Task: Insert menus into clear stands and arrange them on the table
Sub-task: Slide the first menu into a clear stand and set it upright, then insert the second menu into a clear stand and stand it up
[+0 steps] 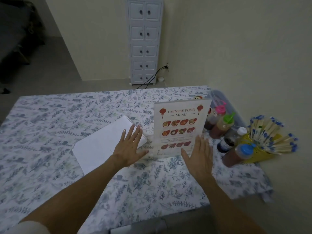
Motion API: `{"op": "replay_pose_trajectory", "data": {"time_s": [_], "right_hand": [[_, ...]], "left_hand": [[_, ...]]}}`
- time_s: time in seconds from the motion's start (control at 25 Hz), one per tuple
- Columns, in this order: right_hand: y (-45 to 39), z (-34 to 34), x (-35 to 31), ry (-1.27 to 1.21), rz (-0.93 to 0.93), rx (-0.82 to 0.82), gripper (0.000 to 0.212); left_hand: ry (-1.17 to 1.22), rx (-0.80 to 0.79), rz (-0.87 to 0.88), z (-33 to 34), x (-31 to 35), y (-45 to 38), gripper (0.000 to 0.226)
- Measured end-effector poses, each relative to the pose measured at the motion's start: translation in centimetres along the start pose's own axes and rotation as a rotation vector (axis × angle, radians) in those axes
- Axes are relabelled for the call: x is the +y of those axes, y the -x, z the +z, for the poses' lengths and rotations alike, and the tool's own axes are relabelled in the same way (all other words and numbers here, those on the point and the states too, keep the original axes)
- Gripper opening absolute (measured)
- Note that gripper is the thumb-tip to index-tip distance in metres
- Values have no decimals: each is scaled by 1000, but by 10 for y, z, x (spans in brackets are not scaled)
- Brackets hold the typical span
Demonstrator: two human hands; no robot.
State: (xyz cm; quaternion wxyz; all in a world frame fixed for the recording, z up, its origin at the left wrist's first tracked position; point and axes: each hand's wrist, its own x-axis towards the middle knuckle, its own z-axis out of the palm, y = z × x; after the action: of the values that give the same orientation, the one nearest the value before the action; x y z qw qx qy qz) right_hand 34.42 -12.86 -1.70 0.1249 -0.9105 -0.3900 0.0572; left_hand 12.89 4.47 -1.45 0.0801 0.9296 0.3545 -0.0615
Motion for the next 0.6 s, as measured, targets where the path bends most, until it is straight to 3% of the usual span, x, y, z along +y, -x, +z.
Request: {"op": "replay_pose_trajectory", "data": {"time_s": [0.28,0.6], "right_hand": [[68,40,-110,-13,-60,180,79],[95,131,-238,-116,21,-130,84]], "left_hand": [[-33,-60,156,6,-102,29,91],[17,-192,58,38,-220,40,93]]}}
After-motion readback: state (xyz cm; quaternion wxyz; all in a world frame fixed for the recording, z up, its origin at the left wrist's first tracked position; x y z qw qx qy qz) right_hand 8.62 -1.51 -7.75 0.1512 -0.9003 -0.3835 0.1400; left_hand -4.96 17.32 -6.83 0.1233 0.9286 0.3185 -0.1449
